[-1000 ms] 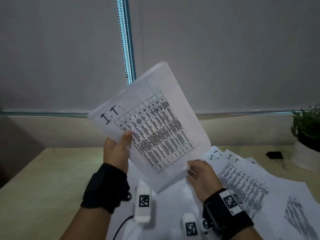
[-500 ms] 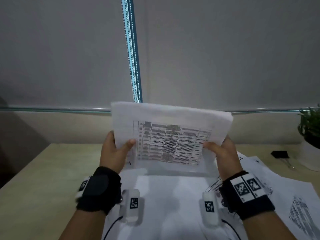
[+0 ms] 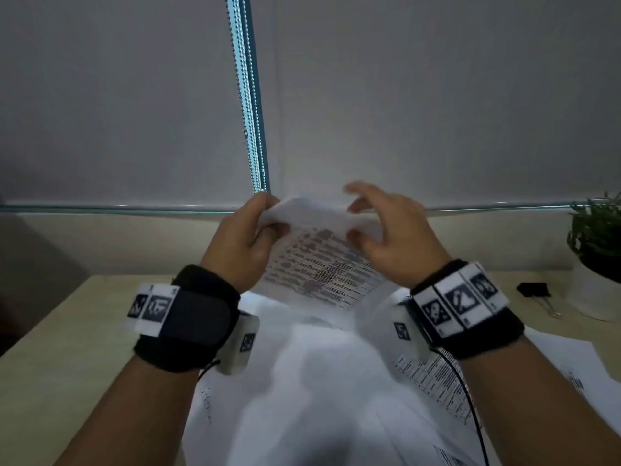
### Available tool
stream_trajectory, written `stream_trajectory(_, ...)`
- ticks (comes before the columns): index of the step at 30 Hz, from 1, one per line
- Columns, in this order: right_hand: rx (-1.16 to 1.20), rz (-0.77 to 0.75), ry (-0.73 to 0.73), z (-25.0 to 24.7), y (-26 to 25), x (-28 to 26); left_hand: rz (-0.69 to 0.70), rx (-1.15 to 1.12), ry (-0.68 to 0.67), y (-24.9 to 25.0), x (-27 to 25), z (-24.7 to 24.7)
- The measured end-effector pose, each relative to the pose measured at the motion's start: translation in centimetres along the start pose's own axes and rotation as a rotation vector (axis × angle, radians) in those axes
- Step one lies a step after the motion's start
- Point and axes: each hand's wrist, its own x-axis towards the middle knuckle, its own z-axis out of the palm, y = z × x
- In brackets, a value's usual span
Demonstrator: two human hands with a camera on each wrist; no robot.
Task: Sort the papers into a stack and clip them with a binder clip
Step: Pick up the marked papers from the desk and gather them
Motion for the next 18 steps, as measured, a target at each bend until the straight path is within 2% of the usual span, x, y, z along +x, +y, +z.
stream_trajectory(1, 0.091, 0.018, -0.01, -0.2, 0.1, 0.6, 0.06, 0.057, 0.066, 0.6, 0.6, -0.4)
stream_trajectory(2, 0.174, 0.061, 0.036, -0.3, 0.3, 1.1, 0.076, 0.136, 0.198, 0.6, 1.0, -0.8)
stream_trajectory(4, 0.337, 0.165, 0.166, -0.3, 0.8, 1.4, -0.094, 0.203, 0.463, 0.0, 1.1, -1.3)
stream_trajectory(5, 0.453, 0.209, 0.215, -0.3, 1.1, 1.3, -0.222, 0.124, 0.506, -0.3, 0.9, -1.3)
stream_trajectory(7, 0.714, 0.313, 0.226, 0.5, 1.4, 0.7, -0.399, -0.2, 0.411, -1.1, 0.2, -0.5)
stream_trajectory(9, 0.901, 0.438, 0.196, 1.9, 1.7, -0.5, -0.481, -0.482, 0.244, -2.6, -1.1, 1.0)
stream_trajectory(11, 0.968, 0.564, 0.176, 3.6, 2.2, -2.1, -0.527, -0.523, 0.191, -4.2, -2.8, 2.3)
stream_trajectory(14, 0.922, 0.71, 0.119, 6.1, 3.3, -4.4, -0.598, -0.511, 0.167, -5.7, -5.4, 3.7)
stream_trajectory(18, 0.807, 0.698, 0.061, 7.3, 3.2, -4.2, -0.626, -0.384, 0.193, -5.7, -5.3, 4.0)
